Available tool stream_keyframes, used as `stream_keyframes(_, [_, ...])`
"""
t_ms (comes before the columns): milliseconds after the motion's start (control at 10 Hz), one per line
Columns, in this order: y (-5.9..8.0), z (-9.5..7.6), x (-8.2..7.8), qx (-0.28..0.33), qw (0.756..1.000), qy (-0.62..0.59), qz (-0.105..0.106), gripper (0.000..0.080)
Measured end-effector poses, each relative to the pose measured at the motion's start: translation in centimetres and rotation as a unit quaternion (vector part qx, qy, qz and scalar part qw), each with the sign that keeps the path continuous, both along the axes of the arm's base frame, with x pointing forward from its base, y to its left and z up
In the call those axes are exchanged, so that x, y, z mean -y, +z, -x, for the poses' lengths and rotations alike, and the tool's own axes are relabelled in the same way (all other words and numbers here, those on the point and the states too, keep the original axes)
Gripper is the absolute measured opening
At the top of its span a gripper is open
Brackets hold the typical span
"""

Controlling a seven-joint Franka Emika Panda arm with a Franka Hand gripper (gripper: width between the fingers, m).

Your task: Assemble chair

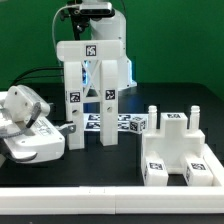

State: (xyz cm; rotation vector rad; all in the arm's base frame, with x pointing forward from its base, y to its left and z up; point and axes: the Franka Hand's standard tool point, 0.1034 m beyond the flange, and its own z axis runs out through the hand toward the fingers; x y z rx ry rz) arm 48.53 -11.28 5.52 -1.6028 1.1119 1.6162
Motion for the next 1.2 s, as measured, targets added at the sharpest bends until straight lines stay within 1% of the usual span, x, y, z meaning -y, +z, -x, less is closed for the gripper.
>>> stream_keyframes(100, [0.0, 0.2, 0.3, 0.002, 1.000, -0.025, 0.004, 0.0649])
stream_keyframes(400, [0.0, 0.3, 0.2, -0.002, 1.000, -0.024, 0.003, 0.0649])
stream_keyframes(500, [0.4, 0.6, 0.3, -0.008, 1.000, -0.021, 0.018, 0.0649])
stream_keyframes(600, [1.0, 1.0, -0.5, -0.020, 0.999, -0.013, 0.039, 0.0649])
stream_keyframes(700, [1.3, 1.2, -1.3, -0.031, 0.998, -0.011, 0.045, 0.0649])
stream_keyframes(900, [1.0, 1.2, -1.4, -0.032, 0.998, -0.014, 0.049, 0.0649])
stream_keyframes(1200, [0.9, 1.3, -1.5, -0.033, 0.998, -0.013, 0.048, 0.0649])
